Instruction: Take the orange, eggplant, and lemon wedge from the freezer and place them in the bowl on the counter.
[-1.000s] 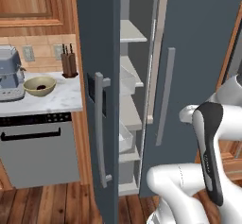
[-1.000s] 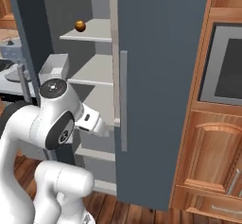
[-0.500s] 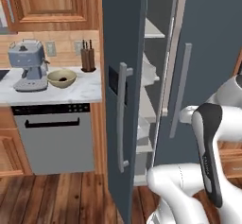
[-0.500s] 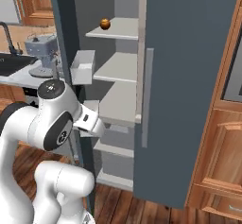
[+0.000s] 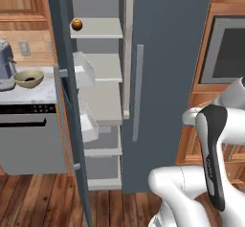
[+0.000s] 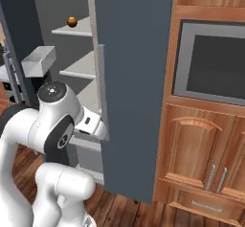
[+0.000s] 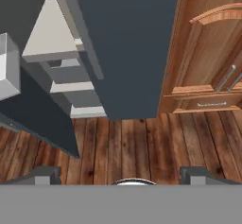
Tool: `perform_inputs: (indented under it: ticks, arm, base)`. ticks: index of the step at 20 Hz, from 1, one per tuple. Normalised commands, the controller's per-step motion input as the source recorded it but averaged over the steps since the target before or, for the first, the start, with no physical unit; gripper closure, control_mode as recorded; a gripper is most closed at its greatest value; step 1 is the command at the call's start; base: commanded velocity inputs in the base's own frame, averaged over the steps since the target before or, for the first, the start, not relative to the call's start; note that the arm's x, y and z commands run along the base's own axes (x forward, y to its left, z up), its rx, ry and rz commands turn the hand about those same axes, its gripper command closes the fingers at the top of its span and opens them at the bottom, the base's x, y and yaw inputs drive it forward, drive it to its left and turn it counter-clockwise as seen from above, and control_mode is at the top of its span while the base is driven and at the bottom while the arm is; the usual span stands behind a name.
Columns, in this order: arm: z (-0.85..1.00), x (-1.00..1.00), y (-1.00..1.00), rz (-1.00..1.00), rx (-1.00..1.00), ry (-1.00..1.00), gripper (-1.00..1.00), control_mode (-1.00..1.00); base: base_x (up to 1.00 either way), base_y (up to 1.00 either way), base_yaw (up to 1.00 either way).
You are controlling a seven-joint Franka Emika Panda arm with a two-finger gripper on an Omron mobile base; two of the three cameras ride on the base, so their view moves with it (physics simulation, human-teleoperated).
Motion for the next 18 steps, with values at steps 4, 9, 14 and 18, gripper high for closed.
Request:
perform_inputs:
  ticks: [4,9,14,18]
  arm:
    - [0.00,0.00,0.00,0.00,0.00,0.00,-1.00,1.00]
    - [0.00,0.00,0.00,0.00,0.00,0.00,-1.00,1.00]
    - [0.00,0.00,0.00,0.00,0.00,0.00,-1.00,1.00]
    - [0.00,0.00,0.00,0.00,0.00,0.00,-1.00,1.00]
  base:
    - [1.00,0.09,0.00]
    - [0.91,0.50,0.00]
    - [0.60,0.89,0.00]
    - [0.43,0.99,-0.01]
